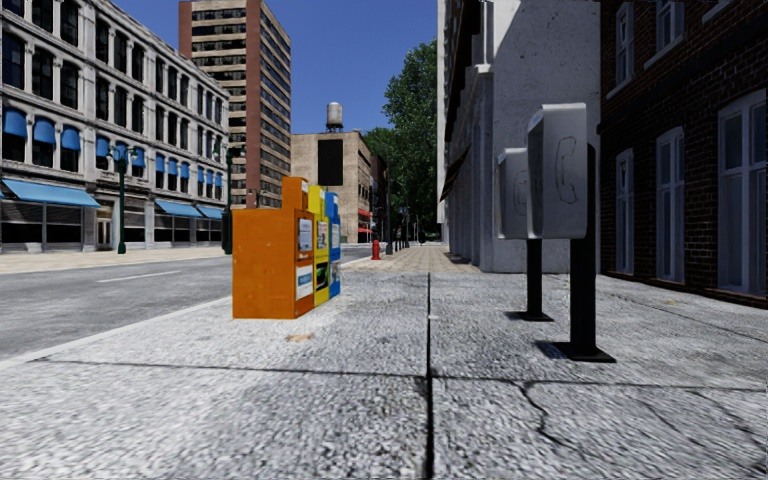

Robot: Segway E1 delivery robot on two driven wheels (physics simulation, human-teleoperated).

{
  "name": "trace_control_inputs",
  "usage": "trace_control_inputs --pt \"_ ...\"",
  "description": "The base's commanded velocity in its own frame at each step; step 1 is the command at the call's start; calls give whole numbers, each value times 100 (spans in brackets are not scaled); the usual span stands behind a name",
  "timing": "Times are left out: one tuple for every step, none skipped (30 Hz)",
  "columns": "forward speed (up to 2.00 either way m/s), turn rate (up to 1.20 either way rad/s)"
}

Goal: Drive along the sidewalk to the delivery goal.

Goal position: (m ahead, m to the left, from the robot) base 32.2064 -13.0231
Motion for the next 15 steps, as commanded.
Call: trace_control_inputs --pt "200 0" --pt "200 0" --pt "200 0" --pt "200 0" --pt "200 0" --pt "200 0" --pt "200 0" --pt "200 -1" --pt "200 -6" --pt "200 -9" --pt "200 -10" --pt "200 -11" --pt "200 -15" --pt "200 -15" --pt "200 -19"
